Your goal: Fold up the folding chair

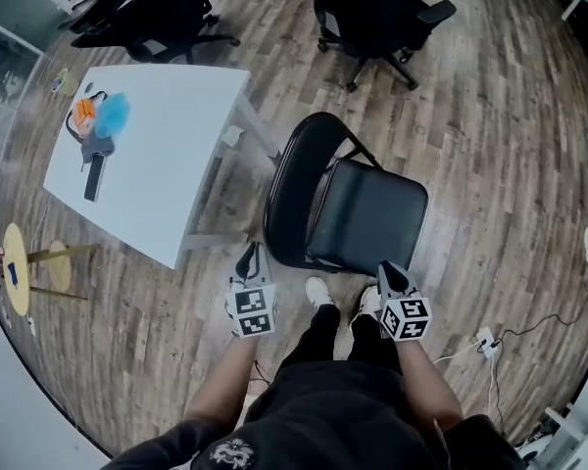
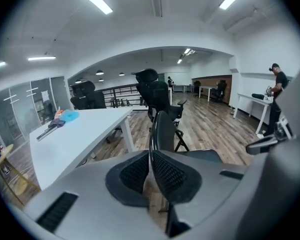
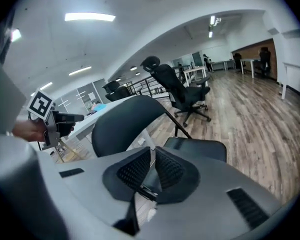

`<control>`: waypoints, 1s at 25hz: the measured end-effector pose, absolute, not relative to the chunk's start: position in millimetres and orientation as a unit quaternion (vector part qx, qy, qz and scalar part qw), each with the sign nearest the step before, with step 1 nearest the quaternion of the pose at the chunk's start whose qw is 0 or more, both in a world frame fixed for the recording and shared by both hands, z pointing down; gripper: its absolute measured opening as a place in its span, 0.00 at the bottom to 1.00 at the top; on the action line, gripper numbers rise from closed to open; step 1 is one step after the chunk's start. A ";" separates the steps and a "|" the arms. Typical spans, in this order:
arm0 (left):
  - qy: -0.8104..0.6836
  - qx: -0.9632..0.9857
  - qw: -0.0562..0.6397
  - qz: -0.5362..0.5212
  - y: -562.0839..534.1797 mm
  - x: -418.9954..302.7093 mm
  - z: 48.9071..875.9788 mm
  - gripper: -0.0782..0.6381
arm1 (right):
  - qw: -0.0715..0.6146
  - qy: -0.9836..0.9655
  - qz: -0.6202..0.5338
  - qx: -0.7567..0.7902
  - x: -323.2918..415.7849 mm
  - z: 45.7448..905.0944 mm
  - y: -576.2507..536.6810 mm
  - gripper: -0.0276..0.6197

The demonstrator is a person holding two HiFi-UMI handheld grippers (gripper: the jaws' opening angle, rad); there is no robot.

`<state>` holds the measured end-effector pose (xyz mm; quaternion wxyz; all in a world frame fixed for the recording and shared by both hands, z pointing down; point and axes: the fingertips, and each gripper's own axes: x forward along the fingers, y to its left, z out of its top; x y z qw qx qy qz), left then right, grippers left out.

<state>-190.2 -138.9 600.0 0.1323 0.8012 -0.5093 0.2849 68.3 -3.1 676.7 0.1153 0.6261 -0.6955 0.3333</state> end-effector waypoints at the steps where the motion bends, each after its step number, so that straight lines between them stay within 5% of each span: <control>1: -0.509 0.802 0.133 0.282 -143.8 -187.0 601.9 0.14 | 0.117 -0.691 0.348 0.622 72.3 688.6 -0.9 0.07; 6: -0.483 0.808 0.152 0.301 -160.0 -159.6 620.5 0.44 | 0.102 -0.656 0.421 0.618 105.6 748.5 13.3 0.36; 8: -0.472 0.810 0.157 0.311 -163.9 -150.8 628.6 0.47 | 0.102 -0.639 0.446 0.618 122.3 776.6 21.5 0.41; 25: -0.455 0.795 0.184 0.355 -188.8 -119.1 708.2 0.50 | 0.042 -0.565 0.586 0.579 221.2 1017.8 66.1 0.64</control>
